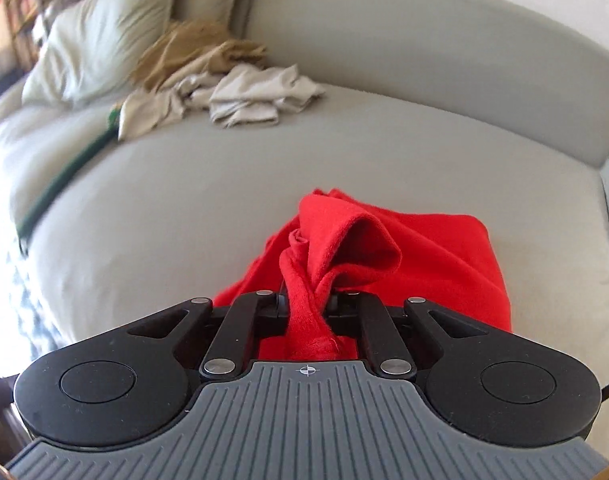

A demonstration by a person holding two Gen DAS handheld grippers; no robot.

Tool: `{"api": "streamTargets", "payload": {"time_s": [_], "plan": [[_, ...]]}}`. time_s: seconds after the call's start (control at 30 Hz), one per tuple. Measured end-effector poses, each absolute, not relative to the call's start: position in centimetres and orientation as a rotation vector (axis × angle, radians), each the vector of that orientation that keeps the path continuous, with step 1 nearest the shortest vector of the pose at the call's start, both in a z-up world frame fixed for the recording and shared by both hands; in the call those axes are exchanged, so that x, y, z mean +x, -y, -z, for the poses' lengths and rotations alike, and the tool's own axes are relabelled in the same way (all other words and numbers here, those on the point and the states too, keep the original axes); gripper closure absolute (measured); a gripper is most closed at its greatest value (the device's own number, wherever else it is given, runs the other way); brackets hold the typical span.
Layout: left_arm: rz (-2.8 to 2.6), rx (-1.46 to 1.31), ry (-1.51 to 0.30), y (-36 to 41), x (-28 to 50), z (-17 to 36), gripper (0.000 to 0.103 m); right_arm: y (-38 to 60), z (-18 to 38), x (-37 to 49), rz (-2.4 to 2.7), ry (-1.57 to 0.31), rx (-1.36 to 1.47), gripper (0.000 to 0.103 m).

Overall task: Fold clothes
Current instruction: 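Grasp a corner of the folded shirt with the right gripper and lift it, then fold the held corner over the shirt with the right gripper and release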

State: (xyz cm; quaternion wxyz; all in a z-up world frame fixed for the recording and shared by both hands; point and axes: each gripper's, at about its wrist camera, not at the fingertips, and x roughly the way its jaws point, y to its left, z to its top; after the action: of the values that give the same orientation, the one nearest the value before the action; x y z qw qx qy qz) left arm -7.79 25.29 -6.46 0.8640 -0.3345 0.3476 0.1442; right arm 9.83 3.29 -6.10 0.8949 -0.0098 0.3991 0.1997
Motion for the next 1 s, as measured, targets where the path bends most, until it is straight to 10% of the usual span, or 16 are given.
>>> {"api": "streamTargets", "payload": {"time_s": [0.7, 1.0], "plan": [[-0.317, -0.726, -0.753, -26.1, -7.9, 7.3, 0.057, -3.0, 2.3, 13.6, -0.397, -0.722, 0.134, 0.092], [-0.315, -0.722, -0.761, -26.0, -8.1, 7.3, 0.057, -7.6, 8.2, 9.9, -0.521, -0.837, -0.308, 0.092]]}}
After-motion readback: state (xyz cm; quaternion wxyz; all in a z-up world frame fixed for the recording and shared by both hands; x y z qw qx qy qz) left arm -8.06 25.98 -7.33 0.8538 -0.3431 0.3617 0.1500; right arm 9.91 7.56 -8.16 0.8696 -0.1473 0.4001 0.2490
